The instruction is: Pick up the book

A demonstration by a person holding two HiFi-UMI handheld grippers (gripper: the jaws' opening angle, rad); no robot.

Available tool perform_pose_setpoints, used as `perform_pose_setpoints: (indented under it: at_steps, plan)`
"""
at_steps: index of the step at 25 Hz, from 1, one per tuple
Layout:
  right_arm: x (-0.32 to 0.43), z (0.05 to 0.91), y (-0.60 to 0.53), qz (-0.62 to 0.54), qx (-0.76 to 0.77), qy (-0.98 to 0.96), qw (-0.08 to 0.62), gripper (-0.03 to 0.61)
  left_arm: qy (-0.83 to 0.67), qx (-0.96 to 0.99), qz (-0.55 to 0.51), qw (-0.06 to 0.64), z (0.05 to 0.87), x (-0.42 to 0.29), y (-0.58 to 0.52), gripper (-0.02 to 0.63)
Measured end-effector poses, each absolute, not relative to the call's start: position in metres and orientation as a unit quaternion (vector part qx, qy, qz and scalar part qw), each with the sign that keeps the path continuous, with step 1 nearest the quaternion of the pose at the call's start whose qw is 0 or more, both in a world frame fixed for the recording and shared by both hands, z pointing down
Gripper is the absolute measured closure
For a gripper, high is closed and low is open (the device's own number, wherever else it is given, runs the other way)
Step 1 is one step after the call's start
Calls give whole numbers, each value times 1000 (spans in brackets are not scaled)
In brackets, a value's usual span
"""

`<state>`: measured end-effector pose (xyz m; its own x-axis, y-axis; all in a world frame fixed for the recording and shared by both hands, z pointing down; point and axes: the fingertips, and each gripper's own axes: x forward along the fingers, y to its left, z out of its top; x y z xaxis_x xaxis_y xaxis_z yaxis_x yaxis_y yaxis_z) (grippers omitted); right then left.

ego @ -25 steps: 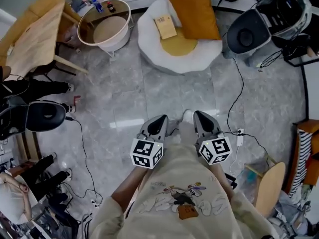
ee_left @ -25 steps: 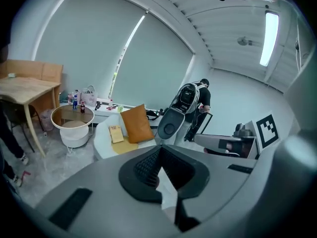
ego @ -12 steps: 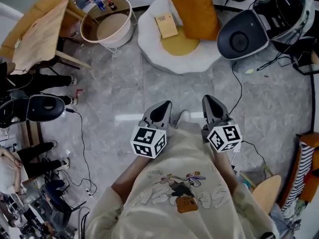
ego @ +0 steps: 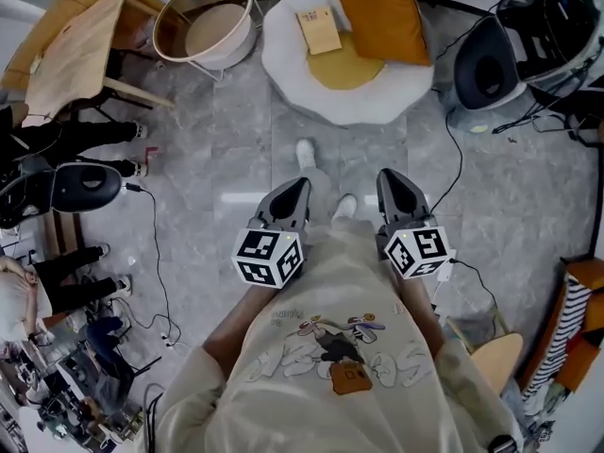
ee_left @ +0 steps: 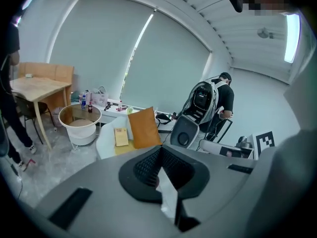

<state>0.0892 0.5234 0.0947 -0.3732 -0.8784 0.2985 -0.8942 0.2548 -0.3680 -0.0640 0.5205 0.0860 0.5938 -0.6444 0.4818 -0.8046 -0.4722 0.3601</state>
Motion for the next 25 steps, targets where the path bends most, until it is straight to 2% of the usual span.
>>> perform_pose_setpoints:
  at_steps: [6, 15, 25]
  plan:
    - [97, 95, 477, 232, 564, -792, 34, 554, -419, 846, 129, 303, 98, -50, 471, 607]
    - [89, 76, 349, 221, 571, -789, 42, 554, -383, 863, 106, 313, 95, -34, 334, 607]
    - [61, 59, 220, 202, 573, -790, 80, 554, -377, 864, 85, 324, 85, -69, 198, 607]
